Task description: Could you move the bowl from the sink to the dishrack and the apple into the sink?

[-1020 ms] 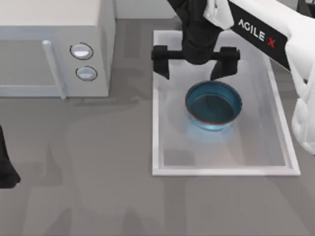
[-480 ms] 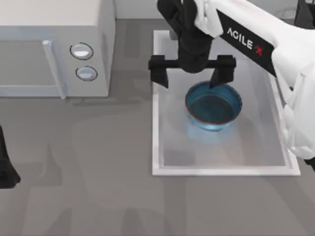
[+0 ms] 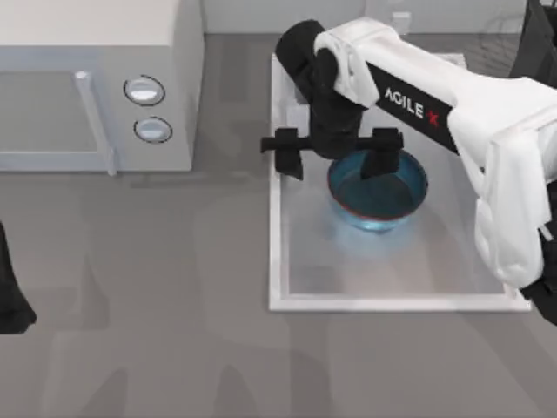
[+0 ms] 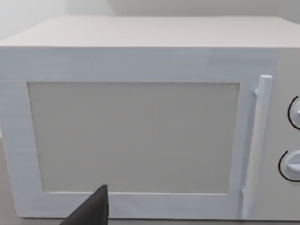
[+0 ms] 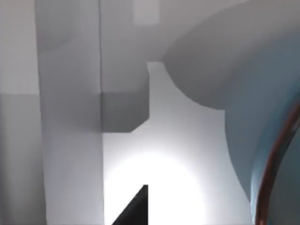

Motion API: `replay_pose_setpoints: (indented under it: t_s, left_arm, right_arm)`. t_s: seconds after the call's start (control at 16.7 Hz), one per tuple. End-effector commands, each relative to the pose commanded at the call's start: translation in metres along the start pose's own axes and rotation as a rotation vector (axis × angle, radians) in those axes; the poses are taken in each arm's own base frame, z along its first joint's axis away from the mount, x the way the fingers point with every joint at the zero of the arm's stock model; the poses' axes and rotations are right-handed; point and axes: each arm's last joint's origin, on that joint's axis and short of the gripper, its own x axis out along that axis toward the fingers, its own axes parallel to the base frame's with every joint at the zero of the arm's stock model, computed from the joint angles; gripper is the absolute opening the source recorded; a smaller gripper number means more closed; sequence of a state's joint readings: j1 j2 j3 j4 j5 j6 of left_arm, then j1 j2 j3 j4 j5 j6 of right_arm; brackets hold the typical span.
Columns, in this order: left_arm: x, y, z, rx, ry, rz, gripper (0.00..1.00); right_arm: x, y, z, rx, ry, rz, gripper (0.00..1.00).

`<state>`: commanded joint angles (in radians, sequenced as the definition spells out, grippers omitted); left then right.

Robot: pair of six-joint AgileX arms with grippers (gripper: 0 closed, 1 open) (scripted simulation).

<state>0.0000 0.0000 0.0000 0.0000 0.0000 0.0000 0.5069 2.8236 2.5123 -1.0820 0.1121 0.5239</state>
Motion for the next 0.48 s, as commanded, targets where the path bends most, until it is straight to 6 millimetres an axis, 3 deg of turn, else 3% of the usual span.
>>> replay_pose_setpoints:
  t_s: [0.12,0.36,0.48]
  left_arm:
    - [0.0,0.0,0.0,0.0,0.0,0.0,1.0]
    - [0.0,0.0,0.0,0.0,0.0,0.0,1.0]
    - [0.0,0.0,0.0,0.0,0.0,0.0,1.0]
  right_arm:
    - [0.0186,-0.001,-0.0017,0.0,0.004,-0.002,1.0]
    - [0.0208,-0.0011,-0.0019,0.0,0.004,-0.002,1.0]
    - [0.0208,-0.0011,-0.0019,0.0,0.004,-0.002,0.85]
